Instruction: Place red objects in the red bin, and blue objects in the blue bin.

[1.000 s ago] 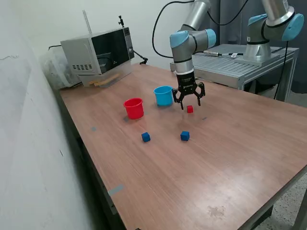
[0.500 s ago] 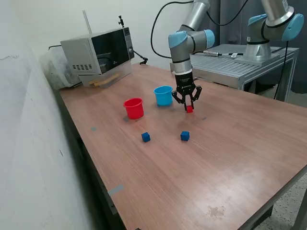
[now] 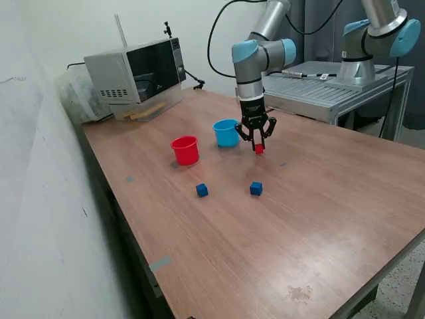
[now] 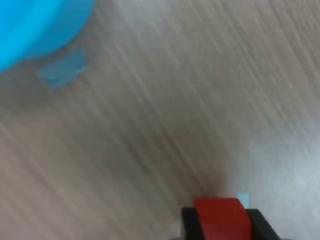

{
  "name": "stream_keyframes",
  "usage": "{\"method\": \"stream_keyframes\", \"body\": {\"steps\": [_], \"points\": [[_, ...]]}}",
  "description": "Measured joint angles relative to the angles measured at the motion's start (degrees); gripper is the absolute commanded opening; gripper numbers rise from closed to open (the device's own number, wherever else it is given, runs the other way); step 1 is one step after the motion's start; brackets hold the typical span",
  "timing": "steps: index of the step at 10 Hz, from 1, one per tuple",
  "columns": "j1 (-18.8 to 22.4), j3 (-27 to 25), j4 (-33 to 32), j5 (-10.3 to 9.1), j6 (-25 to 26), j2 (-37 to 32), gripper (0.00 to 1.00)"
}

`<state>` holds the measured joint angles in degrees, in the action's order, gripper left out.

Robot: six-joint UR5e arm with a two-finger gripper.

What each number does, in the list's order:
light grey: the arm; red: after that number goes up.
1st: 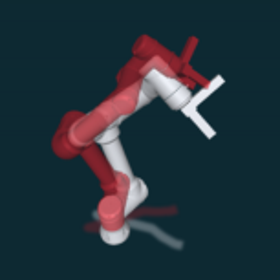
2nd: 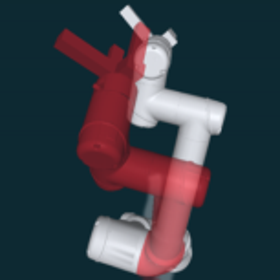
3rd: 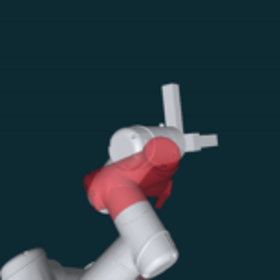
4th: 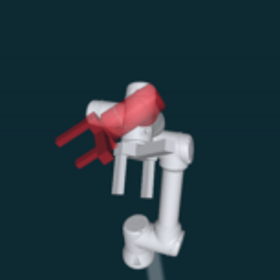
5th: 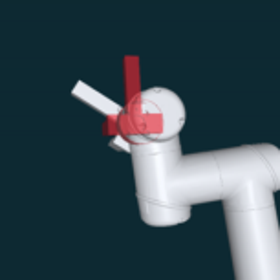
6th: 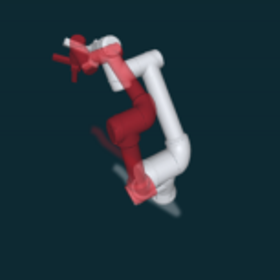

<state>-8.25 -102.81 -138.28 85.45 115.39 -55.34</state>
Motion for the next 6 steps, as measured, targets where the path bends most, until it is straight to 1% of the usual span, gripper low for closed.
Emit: {"method": "stream_keyframes", "body": {"steps": [1,2,5,6], "points": [[0.0,1.4,0.4,0.23,1.7,-0.7,0.00],[-0.2,3.7,1.3,0.40,4.5,-1.3,0.00],[-1.1,12.4,5.9,0.97,16.2,-1.5,0.00],[-1.2,15.4,7.0,1.95,20.1,-1.2,0.00]]}}
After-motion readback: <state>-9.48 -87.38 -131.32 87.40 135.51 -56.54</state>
